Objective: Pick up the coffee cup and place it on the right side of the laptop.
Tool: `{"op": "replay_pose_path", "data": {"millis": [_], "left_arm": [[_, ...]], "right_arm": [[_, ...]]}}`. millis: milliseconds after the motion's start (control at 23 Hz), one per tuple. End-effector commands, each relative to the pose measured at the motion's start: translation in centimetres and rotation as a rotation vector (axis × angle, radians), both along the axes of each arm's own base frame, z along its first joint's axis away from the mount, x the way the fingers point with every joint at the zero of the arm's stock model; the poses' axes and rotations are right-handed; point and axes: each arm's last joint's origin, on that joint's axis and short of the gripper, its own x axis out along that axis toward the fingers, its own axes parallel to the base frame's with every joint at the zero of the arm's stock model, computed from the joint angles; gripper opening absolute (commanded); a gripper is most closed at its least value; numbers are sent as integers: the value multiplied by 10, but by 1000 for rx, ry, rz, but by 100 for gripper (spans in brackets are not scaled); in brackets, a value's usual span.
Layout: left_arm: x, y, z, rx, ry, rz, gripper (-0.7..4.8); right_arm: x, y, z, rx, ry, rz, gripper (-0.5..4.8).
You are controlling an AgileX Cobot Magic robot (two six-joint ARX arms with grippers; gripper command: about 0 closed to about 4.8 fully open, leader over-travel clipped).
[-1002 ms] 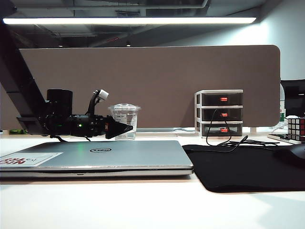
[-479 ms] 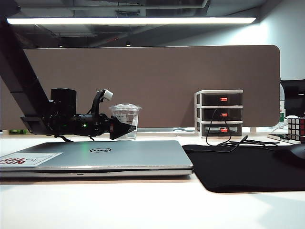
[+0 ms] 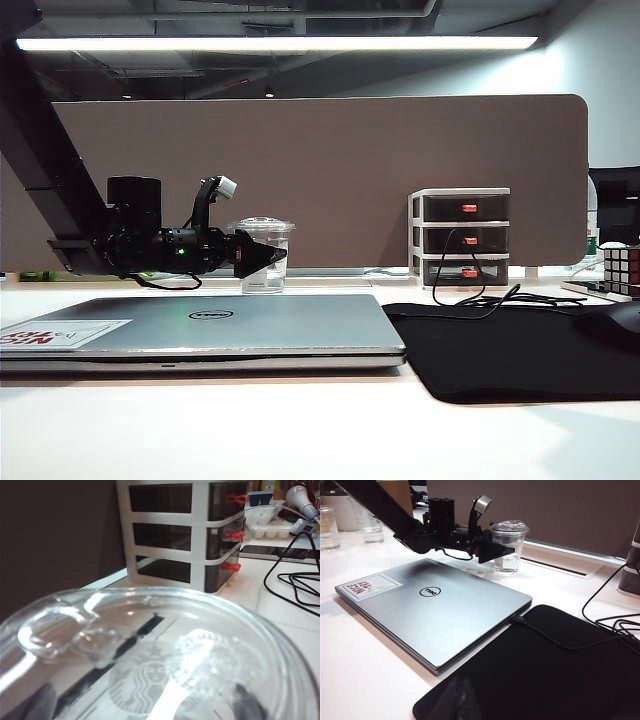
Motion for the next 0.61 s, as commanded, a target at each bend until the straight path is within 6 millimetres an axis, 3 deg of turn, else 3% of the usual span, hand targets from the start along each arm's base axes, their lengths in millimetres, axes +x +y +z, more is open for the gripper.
{"op": "replay_pose_path", "data": {"millis": [44, 436, 610], "left_arm": [[0, 0, 3, -2, 1, -1, 479], [0, 0, 3, -2, -5, 0, 451], [0, 0, 3, -2, -5, -1, 387]], "right_arm": [[0, 0, -1, -2, -8, 3, -1], [0, 0, -1, -2, -8, 3, -1], [0, 0, -1, -2, -8, 3, -1]]}}
